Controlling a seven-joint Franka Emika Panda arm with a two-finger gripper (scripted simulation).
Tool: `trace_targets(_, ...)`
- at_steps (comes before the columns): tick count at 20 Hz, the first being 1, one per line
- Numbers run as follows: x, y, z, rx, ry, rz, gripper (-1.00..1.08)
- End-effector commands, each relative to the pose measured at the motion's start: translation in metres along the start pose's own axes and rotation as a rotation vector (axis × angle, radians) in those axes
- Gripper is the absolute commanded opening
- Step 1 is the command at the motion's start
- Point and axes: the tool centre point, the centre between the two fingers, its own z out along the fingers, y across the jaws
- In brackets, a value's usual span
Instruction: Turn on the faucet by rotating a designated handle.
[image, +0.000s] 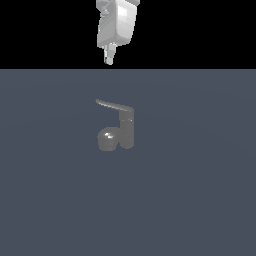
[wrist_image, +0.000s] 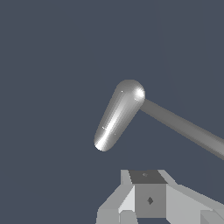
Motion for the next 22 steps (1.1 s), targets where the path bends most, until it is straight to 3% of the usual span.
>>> trace_targets(1,0.004,-0.012,0.016,-0.002,0.013,0.072,-1.0)
trace_targets(13,0.024,-0.057,0.092,0.003,0.109,0.384,-1.0)
trace_targets(22,0.031,-0.074,0.125,0.021,0.168,0.513,-1.0)
